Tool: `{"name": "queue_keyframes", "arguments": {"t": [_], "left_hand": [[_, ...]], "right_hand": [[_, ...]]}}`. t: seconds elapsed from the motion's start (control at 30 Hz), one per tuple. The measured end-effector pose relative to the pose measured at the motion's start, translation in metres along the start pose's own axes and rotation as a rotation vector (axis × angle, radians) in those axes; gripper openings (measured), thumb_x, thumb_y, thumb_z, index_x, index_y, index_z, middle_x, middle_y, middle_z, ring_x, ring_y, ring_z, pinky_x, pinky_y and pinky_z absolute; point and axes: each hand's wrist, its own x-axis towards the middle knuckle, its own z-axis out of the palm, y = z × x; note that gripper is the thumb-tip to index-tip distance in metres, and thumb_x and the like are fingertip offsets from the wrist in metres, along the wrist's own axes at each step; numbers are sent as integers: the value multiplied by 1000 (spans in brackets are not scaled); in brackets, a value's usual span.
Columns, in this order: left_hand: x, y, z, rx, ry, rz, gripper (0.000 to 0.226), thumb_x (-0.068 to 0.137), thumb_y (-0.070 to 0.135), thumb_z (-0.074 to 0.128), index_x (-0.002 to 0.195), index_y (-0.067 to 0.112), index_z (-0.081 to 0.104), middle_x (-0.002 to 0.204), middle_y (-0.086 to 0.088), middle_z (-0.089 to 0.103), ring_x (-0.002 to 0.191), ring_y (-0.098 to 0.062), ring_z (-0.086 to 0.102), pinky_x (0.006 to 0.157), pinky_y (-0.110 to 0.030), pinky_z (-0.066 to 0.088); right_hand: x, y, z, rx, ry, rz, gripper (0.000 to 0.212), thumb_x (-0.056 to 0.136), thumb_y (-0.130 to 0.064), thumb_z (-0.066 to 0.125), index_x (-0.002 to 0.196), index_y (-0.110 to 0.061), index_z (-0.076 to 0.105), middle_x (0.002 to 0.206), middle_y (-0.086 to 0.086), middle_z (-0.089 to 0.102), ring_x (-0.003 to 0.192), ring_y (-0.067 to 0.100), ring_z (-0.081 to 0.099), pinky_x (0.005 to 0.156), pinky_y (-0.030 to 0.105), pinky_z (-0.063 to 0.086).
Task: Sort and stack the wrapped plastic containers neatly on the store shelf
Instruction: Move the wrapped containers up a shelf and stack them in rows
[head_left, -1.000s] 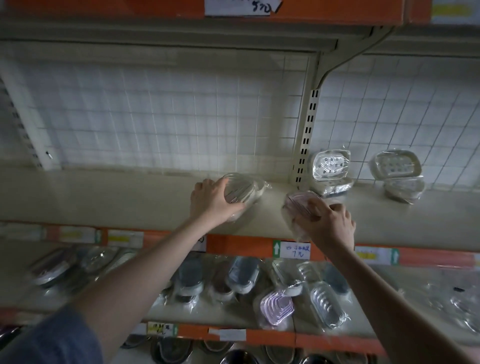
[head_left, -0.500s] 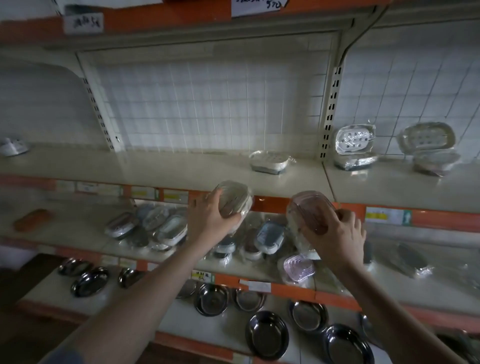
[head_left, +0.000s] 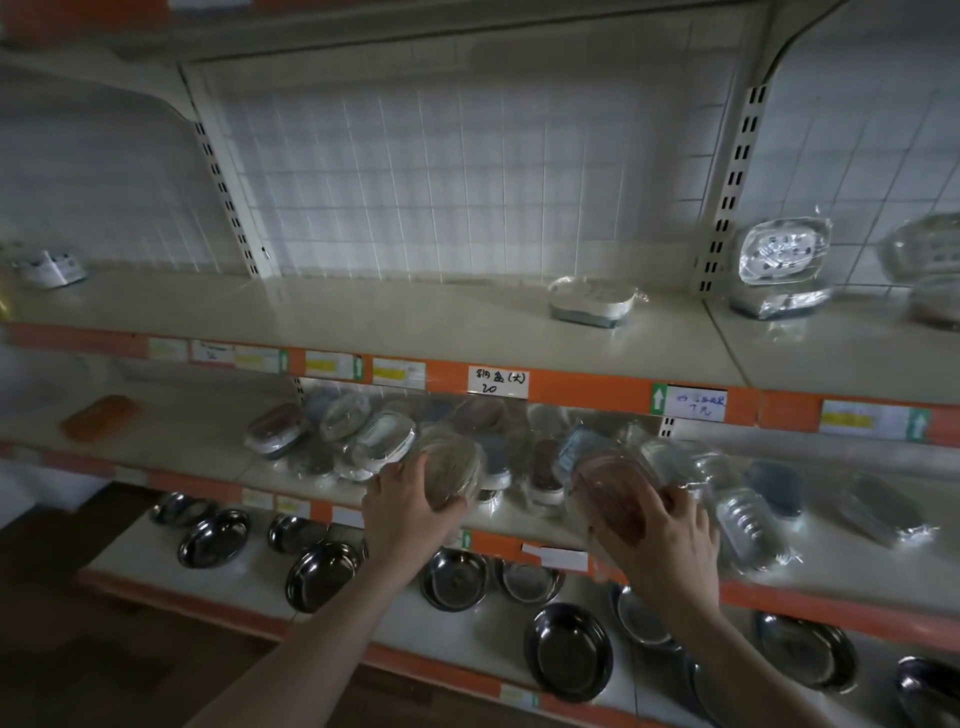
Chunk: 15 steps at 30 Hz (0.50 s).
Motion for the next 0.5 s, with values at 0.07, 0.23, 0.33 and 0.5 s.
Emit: {"name": "queue_keyframes", "arguments": {"t": [0.07, 0.23, 0.33, 0.5], "left_hand": [[14, -17, 7, -7, -13, -6, 74, 75, 54, 65, 138, 22, 41, 131, -8, 46, 119, -28, 39, 98, -39, 36], [54, -62, 22, -5, -62, -21, 78, 75, 57, 63, 140, 22, 38, 131, -8, 45, 120, -28, 39, 99, -40, 37], [79, -91, 31, -19, -97, -23, 78, 77, 55, 63, 141, 22, 36, 136, -9, 43, 124, -29, 37, 101, -40, 34], [119, -124, 47, 20, -129, -1, 78, 78, 58, 60, 142, 21, 36, 135, -11, 45, 122, -31, 38, 100, -38, 32]], "right_hand": [[5, -8, 18, -22, -29, 25, 67, 70, -60, 66, 124, -21, 56, 117, 16, 50, 106, 36, 47, 93, 46, 36], [19, -39, 67, -38, -67, 82, 69, 72, -61, 64, 128, -22, 53, 113, 16, 50, 107, 34, 46, 91, 44, 37], [29, -59, 101, -19, -93, 126, 73, 71, -63, 64, 130, -22, 51, 116, 17, 50, 109, 35, 46, 93, 46, 40], [39, -84, 146, 20, -95, 205, 75, 74, -63, 60, 137, -24, 44, 124, 20, 46, 115, 35, 42, 98, 45, 35]]}}
